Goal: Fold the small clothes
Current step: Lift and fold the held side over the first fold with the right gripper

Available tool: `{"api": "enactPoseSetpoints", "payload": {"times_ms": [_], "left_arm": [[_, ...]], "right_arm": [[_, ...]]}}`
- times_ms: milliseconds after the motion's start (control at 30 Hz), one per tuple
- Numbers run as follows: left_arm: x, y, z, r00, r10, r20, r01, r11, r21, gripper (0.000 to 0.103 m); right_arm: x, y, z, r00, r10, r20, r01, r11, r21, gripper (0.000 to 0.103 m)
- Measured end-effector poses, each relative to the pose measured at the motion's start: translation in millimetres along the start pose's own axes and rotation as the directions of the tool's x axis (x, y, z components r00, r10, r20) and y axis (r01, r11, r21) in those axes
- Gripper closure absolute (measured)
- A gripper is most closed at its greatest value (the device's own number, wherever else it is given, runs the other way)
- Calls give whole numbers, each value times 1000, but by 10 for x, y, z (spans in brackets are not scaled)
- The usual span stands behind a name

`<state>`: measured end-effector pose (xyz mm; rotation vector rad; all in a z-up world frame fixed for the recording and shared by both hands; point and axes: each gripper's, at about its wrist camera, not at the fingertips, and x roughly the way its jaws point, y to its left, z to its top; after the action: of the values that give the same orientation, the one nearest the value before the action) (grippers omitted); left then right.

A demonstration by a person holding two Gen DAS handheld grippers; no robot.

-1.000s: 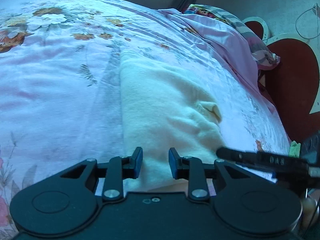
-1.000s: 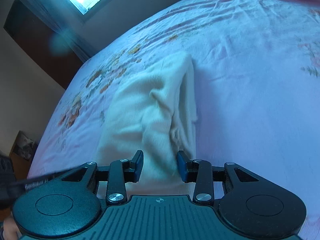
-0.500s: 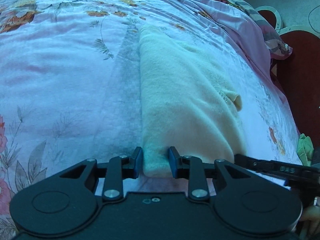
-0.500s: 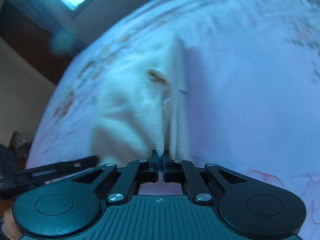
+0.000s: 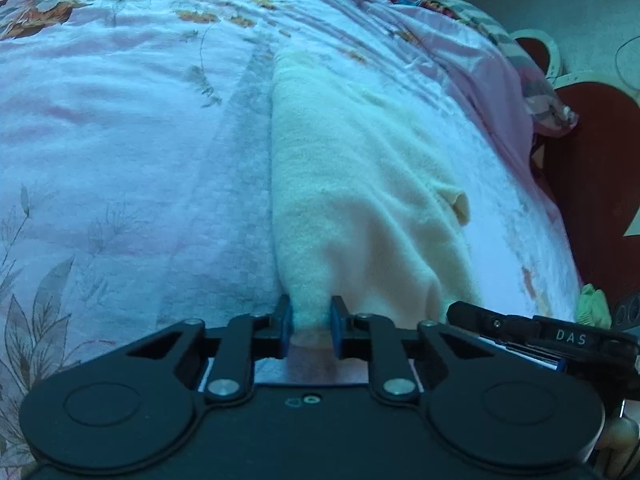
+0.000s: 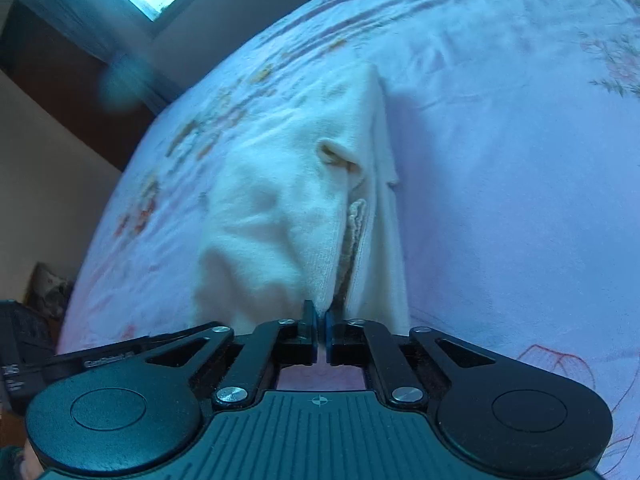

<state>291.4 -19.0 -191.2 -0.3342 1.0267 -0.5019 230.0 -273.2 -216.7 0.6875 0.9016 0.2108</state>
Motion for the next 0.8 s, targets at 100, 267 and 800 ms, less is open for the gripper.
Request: {"api": "enactPoseSetpoints", "payload": {"times_ms": [100,267,800], "left_arm": [[-148,17,-5,999,-25,30,24,999,40,89],[23,106,-107,1000,29,3,-29,998,50,90],[250,-382,200,994,72,84,-90,969,230,85]], "right_arm": [[-166,50,46,999,10,35,-9,999,-45,101],[80,-127,-88,985,-170,-21,167,979,-118,102],[741,459,708,959,-243,148,281,890,-359,101]]}}
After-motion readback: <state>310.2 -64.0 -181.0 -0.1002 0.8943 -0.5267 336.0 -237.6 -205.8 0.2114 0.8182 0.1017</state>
